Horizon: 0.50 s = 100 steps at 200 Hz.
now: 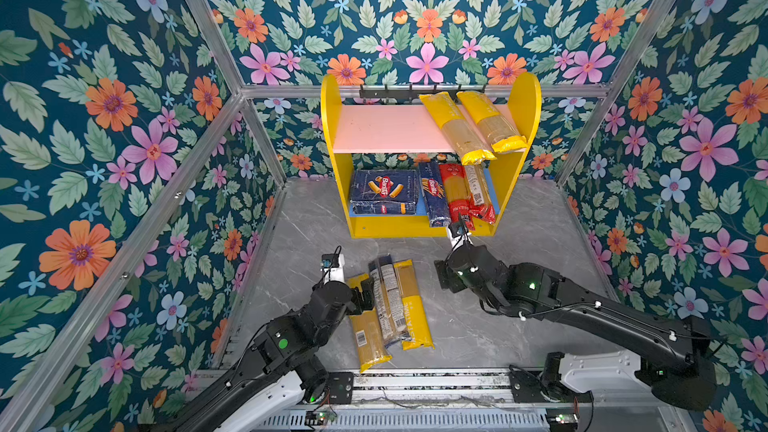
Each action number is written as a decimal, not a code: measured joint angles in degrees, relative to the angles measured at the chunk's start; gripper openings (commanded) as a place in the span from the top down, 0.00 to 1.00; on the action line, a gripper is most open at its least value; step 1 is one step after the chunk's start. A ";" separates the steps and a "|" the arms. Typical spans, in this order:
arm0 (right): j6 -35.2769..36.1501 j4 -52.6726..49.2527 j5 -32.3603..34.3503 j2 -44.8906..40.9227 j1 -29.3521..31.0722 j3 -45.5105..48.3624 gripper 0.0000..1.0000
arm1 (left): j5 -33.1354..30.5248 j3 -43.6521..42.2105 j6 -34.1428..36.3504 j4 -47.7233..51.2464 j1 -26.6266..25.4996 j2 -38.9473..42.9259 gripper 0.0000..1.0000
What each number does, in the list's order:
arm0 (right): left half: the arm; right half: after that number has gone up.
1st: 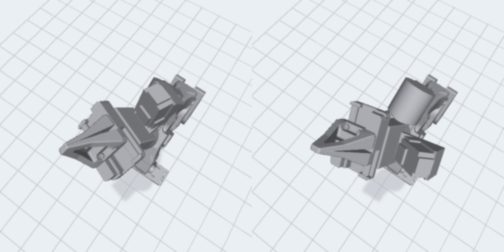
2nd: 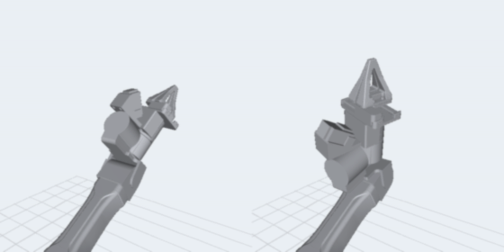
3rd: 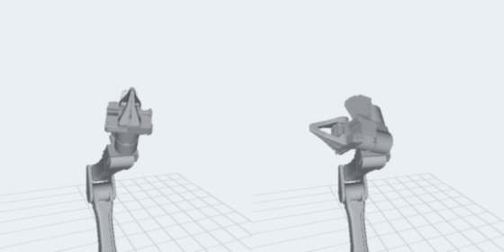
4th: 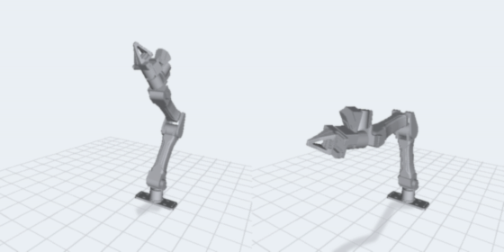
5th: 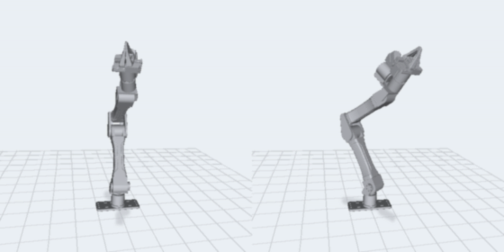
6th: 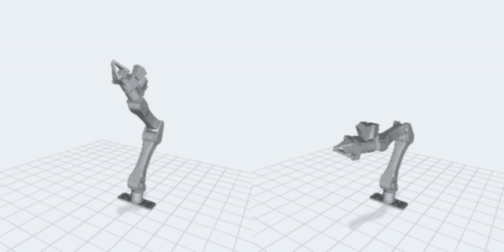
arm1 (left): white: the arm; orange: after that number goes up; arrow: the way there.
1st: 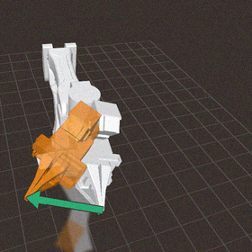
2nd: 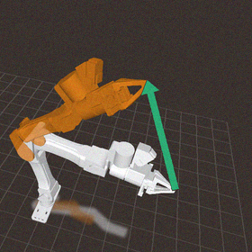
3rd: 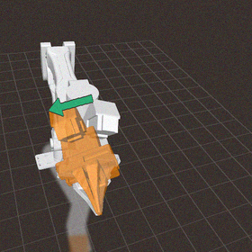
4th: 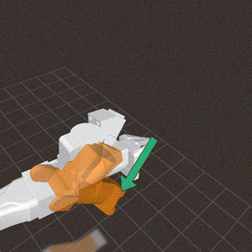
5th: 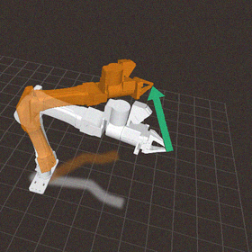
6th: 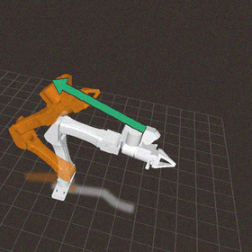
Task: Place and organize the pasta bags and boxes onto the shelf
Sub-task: 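Withdraw the right gripper down to the remaining packs on the table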
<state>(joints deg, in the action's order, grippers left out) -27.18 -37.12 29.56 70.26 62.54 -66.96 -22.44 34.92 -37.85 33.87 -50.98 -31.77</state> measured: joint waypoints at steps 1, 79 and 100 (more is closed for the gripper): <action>-0.15 0.09 -0.11 -0.04 0.04 0.24 0.15 | 0.02 -0.04 -0.11 0.00 0.00 -0.04 0.01; -10.78 4.85 -4.26 -1.51 4.20 13.31 0.14 | 2.08 -7.10 -5.53 -2.62 0.00 -2.67 0.01; -12.35 6.36 -5.44 -0.92 4.52 15.52 0.13 | 2.75 -8.46 -6.12 -3.72 -0.02 -3.74 0.02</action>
<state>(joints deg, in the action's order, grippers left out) -39.53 -30.76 24.12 69.34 67.07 -51.44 -19.68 26.46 -43.97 30.15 -51.00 -35.51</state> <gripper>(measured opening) 0.866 0.987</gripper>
